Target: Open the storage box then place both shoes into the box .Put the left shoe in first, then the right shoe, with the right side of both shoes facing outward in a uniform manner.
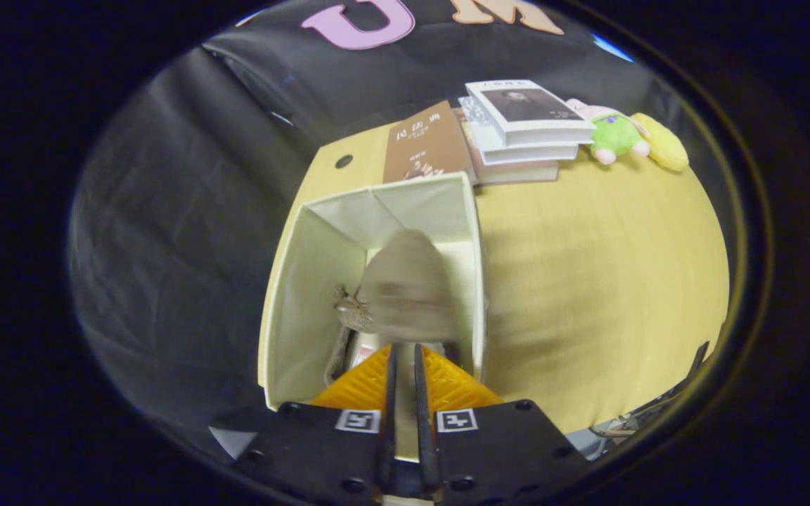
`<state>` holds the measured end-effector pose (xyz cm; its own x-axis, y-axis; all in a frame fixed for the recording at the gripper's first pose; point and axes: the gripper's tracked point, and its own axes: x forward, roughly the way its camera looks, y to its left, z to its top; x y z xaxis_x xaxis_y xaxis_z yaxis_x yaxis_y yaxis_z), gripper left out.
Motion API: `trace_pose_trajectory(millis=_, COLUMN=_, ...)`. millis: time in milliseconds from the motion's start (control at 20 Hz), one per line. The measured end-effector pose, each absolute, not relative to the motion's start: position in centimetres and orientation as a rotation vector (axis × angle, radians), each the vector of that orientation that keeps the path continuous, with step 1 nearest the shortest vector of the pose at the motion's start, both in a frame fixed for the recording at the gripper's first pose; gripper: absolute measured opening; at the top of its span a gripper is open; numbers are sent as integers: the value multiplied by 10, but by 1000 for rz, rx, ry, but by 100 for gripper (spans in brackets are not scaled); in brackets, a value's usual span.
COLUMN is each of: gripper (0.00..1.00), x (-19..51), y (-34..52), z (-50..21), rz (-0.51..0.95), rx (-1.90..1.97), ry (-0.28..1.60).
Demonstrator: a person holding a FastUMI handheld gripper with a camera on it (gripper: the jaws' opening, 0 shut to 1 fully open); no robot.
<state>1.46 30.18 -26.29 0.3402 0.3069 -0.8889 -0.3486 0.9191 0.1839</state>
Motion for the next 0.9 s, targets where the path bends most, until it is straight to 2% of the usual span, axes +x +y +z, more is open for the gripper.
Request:
trace_pose_trajectory(millis=250, gripper=99, x=35, y=277, z=-207, rz=462, rx=-35, ry=916)
trace_pose_trajectory(millis=600, gripper=100, x=41, y=220, z=-169, rz=444, rx=-127, ry=649)
trace_pose_trajectory(millis=900, gripper=100, x=55, y=194, z=-109, rz=441, rx=-136, ry=415)
